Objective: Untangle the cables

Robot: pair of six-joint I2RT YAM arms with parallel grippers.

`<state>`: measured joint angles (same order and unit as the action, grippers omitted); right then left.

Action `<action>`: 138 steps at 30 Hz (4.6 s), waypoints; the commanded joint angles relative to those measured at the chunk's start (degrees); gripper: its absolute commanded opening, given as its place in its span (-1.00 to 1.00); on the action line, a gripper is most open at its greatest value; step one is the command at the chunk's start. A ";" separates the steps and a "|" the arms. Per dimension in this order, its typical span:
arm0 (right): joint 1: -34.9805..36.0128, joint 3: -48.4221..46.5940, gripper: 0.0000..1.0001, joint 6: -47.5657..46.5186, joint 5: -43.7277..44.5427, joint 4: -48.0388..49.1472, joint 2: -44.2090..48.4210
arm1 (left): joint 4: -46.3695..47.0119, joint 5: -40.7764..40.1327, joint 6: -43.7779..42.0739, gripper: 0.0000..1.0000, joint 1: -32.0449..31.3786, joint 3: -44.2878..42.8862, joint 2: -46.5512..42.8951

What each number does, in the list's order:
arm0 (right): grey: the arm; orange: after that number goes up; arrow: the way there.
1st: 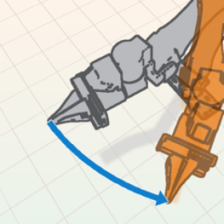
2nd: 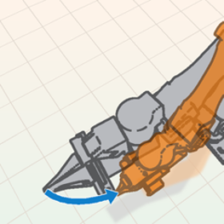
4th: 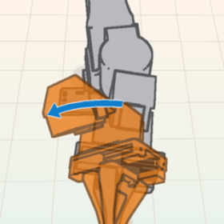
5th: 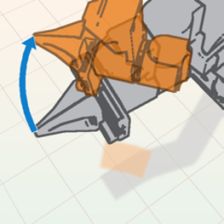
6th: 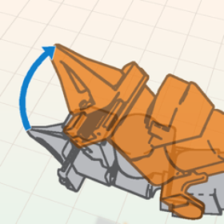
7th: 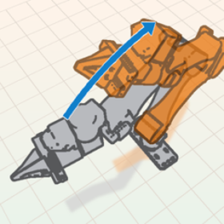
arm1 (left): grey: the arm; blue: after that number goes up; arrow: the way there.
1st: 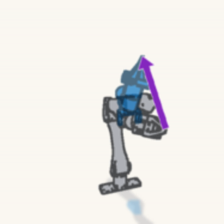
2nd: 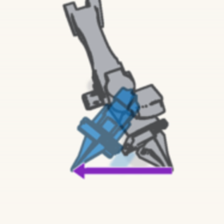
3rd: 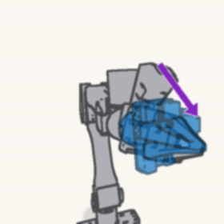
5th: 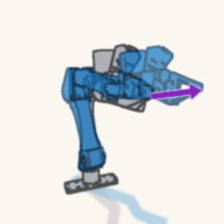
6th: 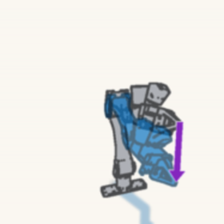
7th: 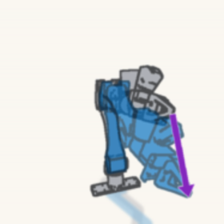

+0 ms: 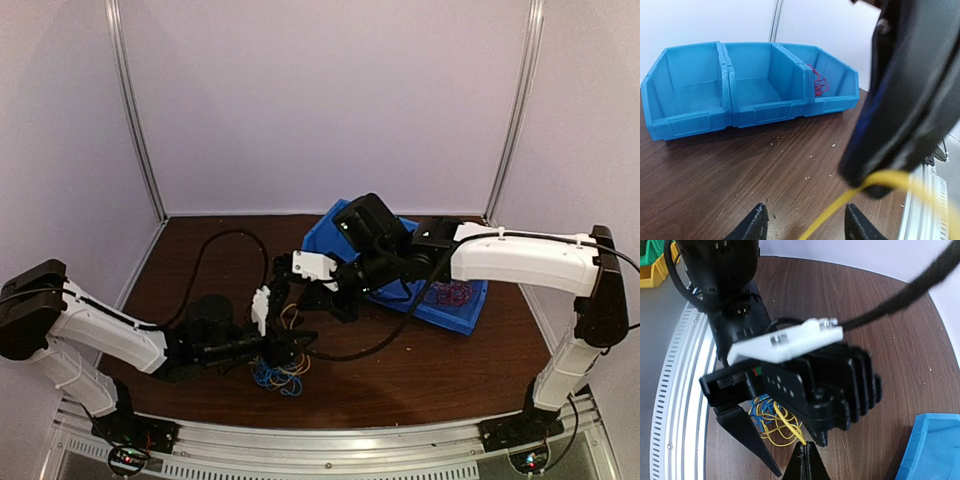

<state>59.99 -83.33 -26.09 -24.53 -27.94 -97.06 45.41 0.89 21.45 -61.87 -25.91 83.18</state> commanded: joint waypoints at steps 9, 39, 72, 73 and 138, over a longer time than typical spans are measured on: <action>-2.99 -22.37 -1.00 -5.41 -5.60 -11.44 2.80 | 12.42 -8.69 1.56 -0.39 -0.14 3.17 10.78; -14.90 4.84 -0.24 -8.07 -16.54 -1.90 8.09 | -6.02 -11.04 1.96 -0.53 3.43 1.16 2.88; -7.64 5.14 -0.21 10.41 -26.07 15.83 -21.54 | 4.27 -9.86 13.44 -0.52 3.13 9.08 3.27; -7.61 4.74 -0.24 10.65 -26.31 15.96 -21.92 | 4.33 -9.85 13.44 -0.52 3.09 9.04 3.23; -11.13 -51.00 -1.00 -8.11 -26.24 -23.30 -4.82 | -5.79 -9.59 10.32 -0.36 3.29 -2.04 13.90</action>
<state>52.05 -128.70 -31.59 -52.73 -50.19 -103.28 44.40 -8.14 33.34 -58.61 -25.39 96.14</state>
